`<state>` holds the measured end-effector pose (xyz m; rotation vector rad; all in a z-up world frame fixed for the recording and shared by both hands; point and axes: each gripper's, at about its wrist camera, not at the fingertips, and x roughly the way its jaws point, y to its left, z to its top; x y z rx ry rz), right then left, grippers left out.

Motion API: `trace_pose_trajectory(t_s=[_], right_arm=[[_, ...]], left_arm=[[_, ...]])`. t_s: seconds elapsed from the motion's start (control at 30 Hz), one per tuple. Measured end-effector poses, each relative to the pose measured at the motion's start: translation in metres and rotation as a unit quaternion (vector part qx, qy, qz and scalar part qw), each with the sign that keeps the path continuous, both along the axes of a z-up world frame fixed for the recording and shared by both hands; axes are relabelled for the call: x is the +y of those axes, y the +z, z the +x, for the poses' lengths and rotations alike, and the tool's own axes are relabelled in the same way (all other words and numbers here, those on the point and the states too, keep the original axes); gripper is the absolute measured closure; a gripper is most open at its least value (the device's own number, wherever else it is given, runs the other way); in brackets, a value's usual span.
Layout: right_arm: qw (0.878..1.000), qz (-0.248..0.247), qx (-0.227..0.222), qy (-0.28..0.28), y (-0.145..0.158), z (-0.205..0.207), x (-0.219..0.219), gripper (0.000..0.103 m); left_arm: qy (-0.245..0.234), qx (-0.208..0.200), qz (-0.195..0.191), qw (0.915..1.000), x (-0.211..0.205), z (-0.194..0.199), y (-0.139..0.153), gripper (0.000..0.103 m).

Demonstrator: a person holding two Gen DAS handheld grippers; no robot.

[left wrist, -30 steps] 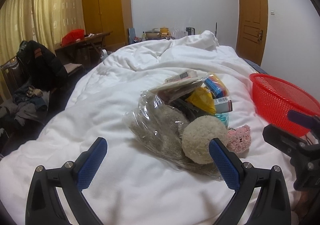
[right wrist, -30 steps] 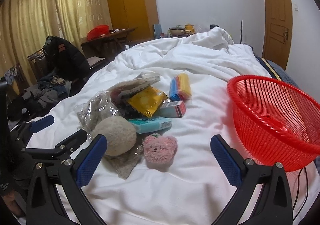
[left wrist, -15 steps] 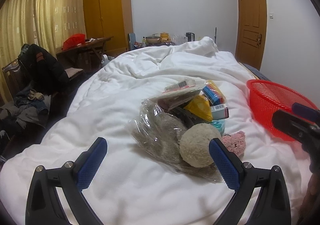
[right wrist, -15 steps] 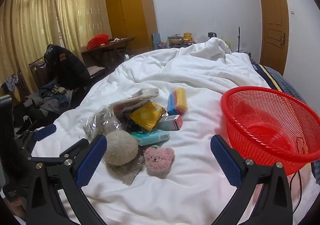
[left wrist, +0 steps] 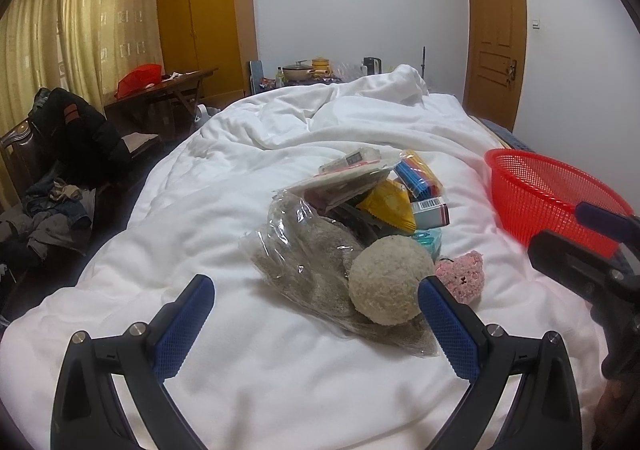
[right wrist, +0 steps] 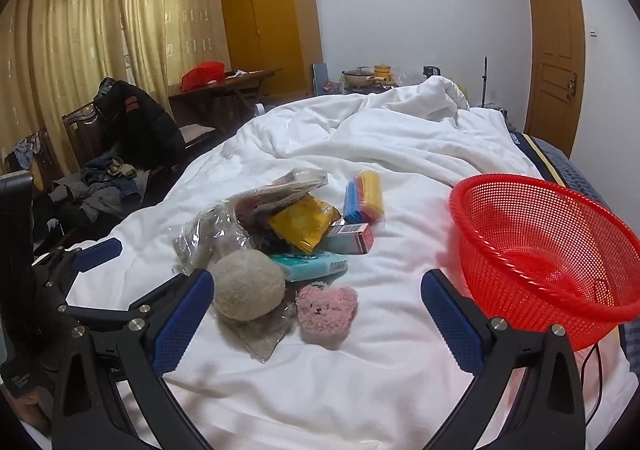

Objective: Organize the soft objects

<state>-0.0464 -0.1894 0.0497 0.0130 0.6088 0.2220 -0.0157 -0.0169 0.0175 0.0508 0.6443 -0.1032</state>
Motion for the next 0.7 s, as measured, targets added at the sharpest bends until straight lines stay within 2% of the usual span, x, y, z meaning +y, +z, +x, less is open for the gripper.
trace_pose_trajectory(t_s=[0.4,0.7], right_arm=[[1.0,0.0,-0.009,0.006,0.001,-0.001,0.0,0.0],[1.0,0.02,0.005,0.0,-0.001,0.008,-0.01,0.0]], left_arm=[[-0.001,0.007,0.002,1.0,0.0,0.001,-0.002,0.001],[-0.008,0.023,-0.01,0.9997,0.002,0.006,-0.005,0.001]])
